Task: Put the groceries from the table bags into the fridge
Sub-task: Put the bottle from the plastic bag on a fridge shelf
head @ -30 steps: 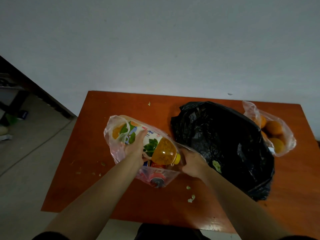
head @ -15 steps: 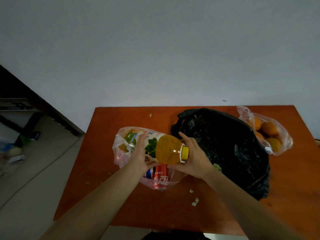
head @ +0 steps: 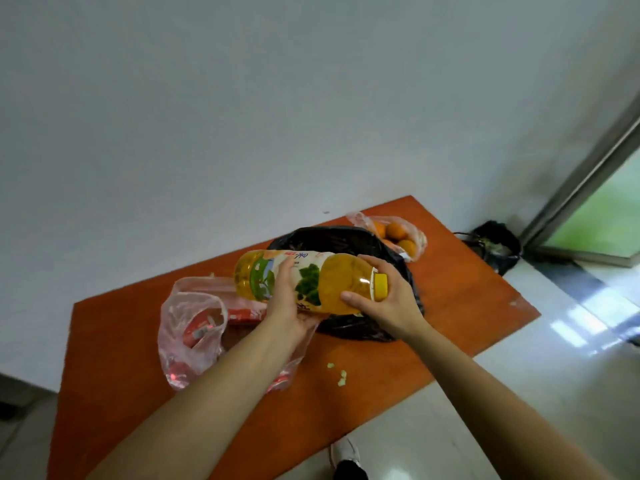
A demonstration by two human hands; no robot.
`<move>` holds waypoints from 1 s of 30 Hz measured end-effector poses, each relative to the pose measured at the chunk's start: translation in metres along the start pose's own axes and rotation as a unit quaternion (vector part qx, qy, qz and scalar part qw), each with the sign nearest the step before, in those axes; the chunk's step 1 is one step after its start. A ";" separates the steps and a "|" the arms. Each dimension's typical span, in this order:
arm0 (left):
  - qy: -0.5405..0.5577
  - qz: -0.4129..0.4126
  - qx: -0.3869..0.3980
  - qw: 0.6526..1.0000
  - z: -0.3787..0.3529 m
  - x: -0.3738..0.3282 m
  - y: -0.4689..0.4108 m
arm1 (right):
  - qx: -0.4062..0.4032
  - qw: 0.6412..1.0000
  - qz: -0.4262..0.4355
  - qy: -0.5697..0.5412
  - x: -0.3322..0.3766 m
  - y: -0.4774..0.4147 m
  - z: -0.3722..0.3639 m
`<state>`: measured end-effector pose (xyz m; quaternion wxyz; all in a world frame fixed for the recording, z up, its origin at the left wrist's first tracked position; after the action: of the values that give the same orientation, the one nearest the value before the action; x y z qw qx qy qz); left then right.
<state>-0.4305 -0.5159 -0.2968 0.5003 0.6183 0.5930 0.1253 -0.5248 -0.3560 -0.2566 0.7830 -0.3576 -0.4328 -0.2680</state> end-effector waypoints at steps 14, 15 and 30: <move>-0.264 0.012 0.291 0.919 -0.257 0.219 0.107 | -0.361 0.913 -0.046 0.186 0.079 0.251 0.268; -0.280 0.009 0.317 0.906 -0.276 0.241 0.122 | -0.383 0.901 -0.042 0.199 0.089 0.273 0.288; -0.340 0.015 0.568 0.749 -0.496 0.626 0.390 | -0.521 0.727 -0.019 0.447 0.227 0.623 0.566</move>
<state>-0.3985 0.3342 -0.0404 0.2239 0.7990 0.3359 -0.4457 -0.2359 0.4412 -0.0543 0.5713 -0.5401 0.1684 -0.5946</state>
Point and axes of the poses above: each hand's wrist, its own y-axis away from the middle knuckle, its own z-axis out of the back of the hand, x = y × z, the point moved 6 cm from there along -y, towards the middle knuckle, and after that the axes turned 12 degrees about z, right-handed, at the moved point
